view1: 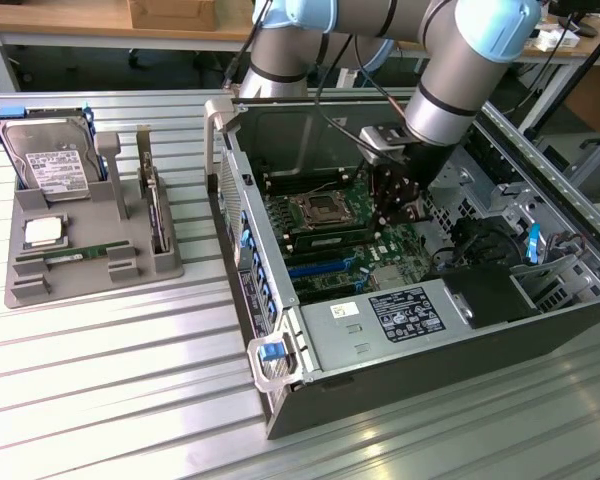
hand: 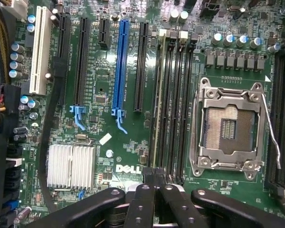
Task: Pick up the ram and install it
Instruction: 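Press down the ram until it locks into place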
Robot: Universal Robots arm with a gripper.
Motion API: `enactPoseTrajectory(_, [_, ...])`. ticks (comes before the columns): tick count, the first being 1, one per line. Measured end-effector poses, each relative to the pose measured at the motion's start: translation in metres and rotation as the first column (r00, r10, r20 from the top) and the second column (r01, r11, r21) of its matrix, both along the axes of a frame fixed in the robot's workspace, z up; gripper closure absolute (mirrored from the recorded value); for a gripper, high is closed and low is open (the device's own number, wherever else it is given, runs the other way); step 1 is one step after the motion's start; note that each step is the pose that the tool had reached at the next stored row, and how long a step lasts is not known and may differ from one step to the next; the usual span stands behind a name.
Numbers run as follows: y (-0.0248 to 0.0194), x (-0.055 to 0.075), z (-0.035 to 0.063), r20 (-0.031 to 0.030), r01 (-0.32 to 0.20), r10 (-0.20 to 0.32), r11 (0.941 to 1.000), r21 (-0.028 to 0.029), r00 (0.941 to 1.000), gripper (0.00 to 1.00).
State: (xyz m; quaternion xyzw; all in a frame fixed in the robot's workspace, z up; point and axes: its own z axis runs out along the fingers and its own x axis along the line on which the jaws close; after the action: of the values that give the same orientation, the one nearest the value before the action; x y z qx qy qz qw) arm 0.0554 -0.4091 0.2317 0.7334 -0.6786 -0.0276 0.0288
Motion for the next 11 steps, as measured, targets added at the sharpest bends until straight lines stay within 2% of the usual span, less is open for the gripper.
enactPoseTrajectory(2, [-0.0019,0.0,-0.0032,0.0,0.0,0.0,1.0,0.0005,1.0,0.89])
enactPoseTrajectory(3, [-0.0025,0.0,-0.0019,0.0018,0.0,0.0,1.0,0.007,1.0,0.89])
enactPoseTrajectory(5, [-0.0026,0.0,0.0166,0.0045,0.0,0.0,1.0,0.0074,1.0,0.89])
enactPoseTrajectory(6, [-0.0026,-0.004,0.0197,0.0083,0.0,0.0,1.0,0.0073,1.0,0.89])
enactPoseTrajectory(7, [-0.0026,-0.009,0.0198,0.0102,0.0,0.0,1.0,0.0072,0.9999,0.89])
enactPoseTrajectory(11, [-0.0027,-0.048,0.0192,0.013,0.0,0.0,1.0,0.0072,0.9999,0.89])
